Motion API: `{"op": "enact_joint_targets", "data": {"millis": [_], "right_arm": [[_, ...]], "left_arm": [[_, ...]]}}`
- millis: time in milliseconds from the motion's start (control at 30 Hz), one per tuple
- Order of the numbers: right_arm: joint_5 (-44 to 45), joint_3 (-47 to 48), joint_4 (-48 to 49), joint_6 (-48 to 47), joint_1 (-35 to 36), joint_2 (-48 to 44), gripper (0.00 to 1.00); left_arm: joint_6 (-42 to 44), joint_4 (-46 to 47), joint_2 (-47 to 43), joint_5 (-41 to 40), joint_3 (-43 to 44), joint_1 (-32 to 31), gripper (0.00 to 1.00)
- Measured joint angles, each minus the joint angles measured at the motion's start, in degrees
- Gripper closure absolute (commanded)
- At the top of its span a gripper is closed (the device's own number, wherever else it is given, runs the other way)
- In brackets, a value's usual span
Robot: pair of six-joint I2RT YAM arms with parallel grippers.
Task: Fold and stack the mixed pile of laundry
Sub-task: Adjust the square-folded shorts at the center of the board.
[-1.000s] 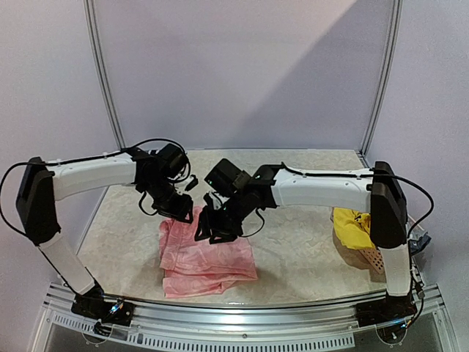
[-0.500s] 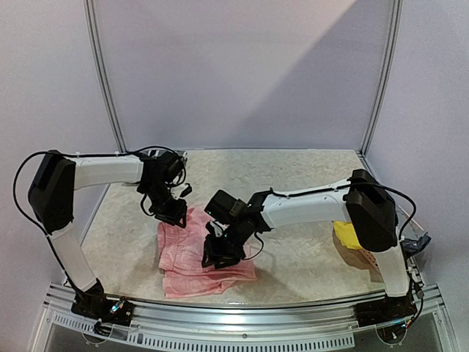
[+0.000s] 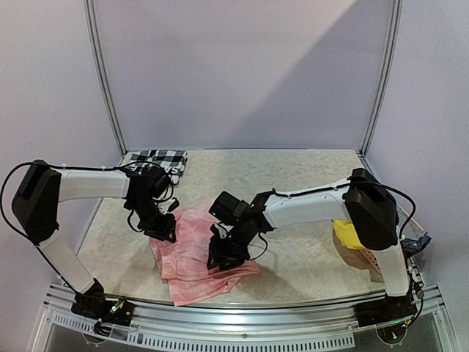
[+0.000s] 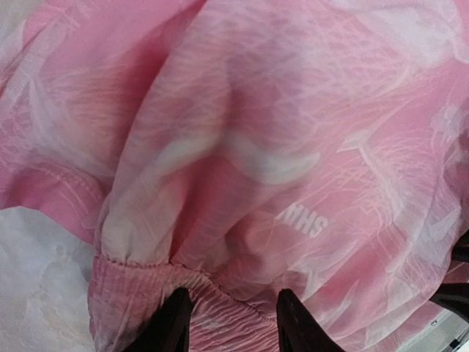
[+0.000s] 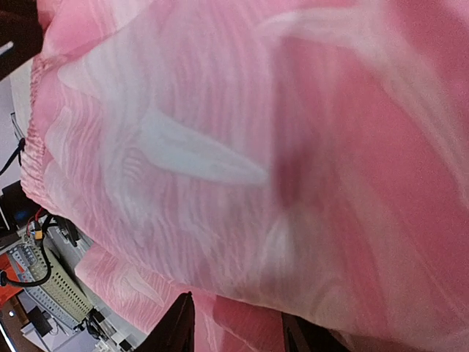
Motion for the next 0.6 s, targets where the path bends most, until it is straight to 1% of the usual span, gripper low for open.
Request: {"op": "enact_joint_targets", "data": {"millis": [167,267,467,600], "right_arm": [[0.8,-0.5,-3.2,-2.1,-2.2,-0.9,0.59],[1.2,-0.1,-6.1,-4.2,-4.3,-1.1,0.58],[5.3,3.2,-14.9,-9.5,-8.8,-0.7,0.57],[8.0,8.0,-20.6,-13.1,-11.3,1.6,0.57]], "left_arm": [[-4.9,0.6,-4.2,0.6,-4.5,0.0,0.59],[-10.1,2.1,-7.9,1.7,-8.3,0.0,0.58],[-23.2,4.3,-19.9,3.7,-17.8,-0.9,0.57],[-31.5,5.9,-27.8,5.1,-22.9,-3.1,0.57]]}}
